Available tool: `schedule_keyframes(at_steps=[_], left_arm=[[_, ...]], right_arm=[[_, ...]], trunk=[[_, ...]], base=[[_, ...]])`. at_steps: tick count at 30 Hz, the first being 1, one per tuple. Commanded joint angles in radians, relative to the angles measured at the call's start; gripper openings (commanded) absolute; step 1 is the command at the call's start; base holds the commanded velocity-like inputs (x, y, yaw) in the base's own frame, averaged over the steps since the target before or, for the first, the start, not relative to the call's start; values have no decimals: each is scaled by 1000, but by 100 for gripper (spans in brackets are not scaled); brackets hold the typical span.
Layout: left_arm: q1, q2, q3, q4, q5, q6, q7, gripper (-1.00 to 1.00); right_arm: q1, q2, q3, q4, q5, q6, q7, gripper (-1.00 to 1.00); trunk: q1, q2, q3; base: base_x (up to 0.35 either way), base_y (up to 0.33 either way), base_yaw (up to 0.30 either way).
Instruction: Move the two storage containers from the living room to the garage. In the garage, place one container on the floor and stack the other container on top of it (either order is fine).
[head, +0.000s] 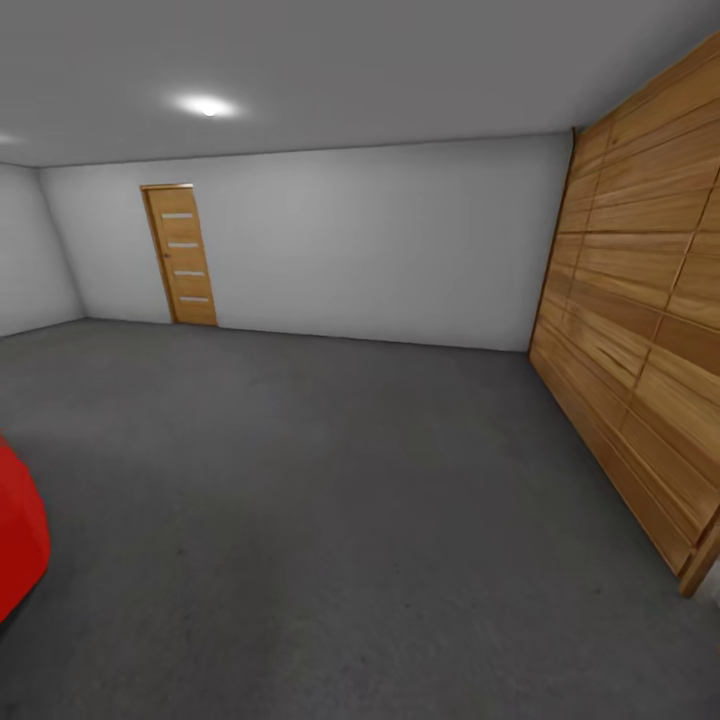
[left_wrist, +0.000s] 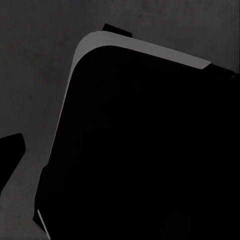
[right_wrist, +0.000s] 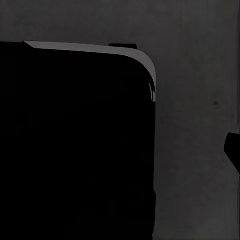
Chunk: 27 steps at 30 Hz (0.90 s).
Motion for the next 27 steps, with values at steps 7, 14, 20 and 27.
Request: schedule_keyframes(at_steps=[7,14,20,27], left_arm=[[0,0,1,0,-1,0,0,100],[0,0,1,0,-1,-1,0,100],[0,0,1,1,-1,-1,1,100],[-1,0,1,1,-1,-1,1,100]], right_arm=[[-1,1,4,2,1,-3,1,100],[-1,1,1,1,2,-8,-3,100],[-1,4,1,1,5,-5,3,100],[-1,4,1,1,2,-3,-3,100]], trunk=[[1,0,-1],[1,0,-1],[1,0,-1],[1,0,-1]], base=[[316,0,0],[316,0,0],[316,0,0],[316,0,77]])
